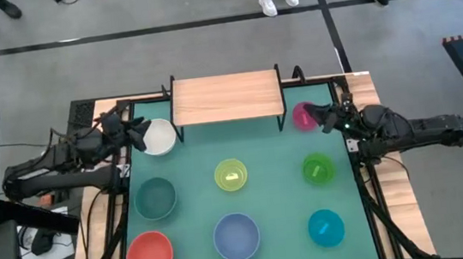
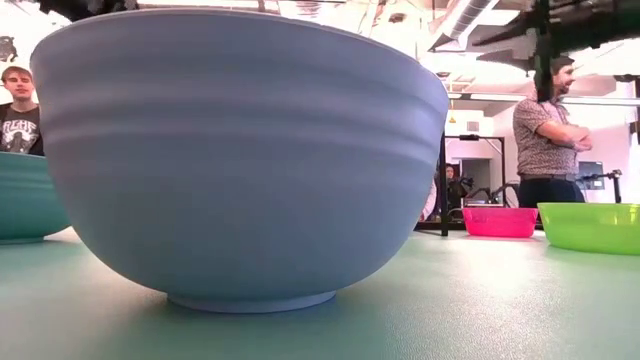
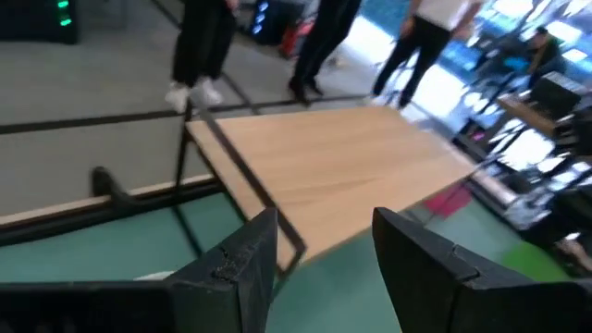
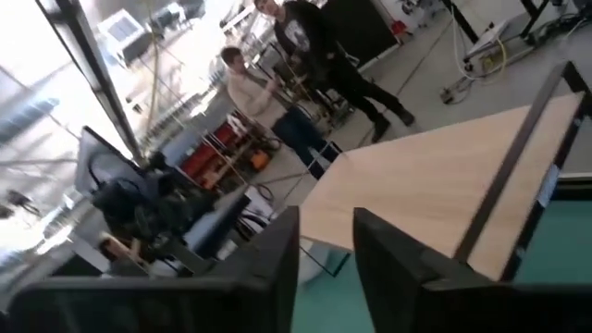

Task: Place and stack bowls onto a shelf
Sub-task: Put the large white bowl on the shelf

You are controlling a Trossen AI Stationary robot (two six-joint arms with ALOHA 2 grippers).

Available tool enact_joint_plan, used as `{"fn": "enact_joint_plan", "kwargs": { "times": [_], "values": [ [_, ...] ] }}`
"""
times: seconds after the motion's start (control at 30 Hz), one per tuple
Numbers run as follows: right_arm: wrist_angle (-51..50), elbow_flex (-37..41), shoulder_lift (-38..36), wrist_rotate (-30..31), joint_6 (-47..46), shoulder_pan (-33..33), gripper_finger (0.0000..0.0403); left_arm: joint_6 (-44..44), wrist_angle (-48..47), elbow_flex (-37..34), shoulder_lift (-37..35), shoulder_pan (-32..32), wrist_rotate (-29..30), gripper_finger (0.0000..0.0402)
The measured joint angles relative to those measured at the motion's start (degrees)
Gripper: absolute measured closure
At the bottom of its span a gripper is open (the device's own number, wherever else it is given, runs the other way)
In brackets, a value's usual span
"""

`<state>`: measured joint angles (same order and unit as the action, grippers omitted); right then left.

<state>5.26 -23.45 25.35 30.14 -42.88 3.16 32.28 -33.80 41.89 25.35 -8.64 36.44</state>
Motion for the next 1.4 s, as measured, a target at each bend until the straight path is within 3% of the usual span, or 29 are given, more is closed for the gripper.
{"fn": "enact_joint_plan", "kwargs": {
  "times": [0.23, 0.4, 0.5, 0.63, 1.0, 1.4],
  "values": [
    [-7.6, -10.6, 10.7, -0.1, 3.4, 0.0, 0.0195, 2.1, -14.9, 11.0, 10.6, -6.4, -0.7, 0.0238],
    [-16.5, -20.1, 18.0, 1.2, 4.8, 0.0, 0.0184, 4.6, -28.9, 16.3, 19.5, -13.4, -2.9, 0.0238],
    [-20.4, -25.1, 21.3, 1.3, 5.9, 0.0, 0.0184, 4.8, -32.8, 16.7, 24.5, -18.1, -7.1, 0.0238],
    [-26.4, -31.4, 24.8, 1.2, 5.6, 0.9, 0.0184, 4.0, -33.3, 16.7, 30.2, -23.4, -13.2, 0.0238],
    [-41.5, -43.5, 32.9, -1.7, 2.4, 1.5, 0.0184, -2.5, -33.1, 16.8, 41.5, -34.9, -14.7, 0.0238],
    [-43.2, -46.1, 37.8, -2.4, 2.9, 1.5, 0.0184, -4.5, -30.3, 16.8, 53.4, -41.5, -15.3, 0.0249]
  ]
}}
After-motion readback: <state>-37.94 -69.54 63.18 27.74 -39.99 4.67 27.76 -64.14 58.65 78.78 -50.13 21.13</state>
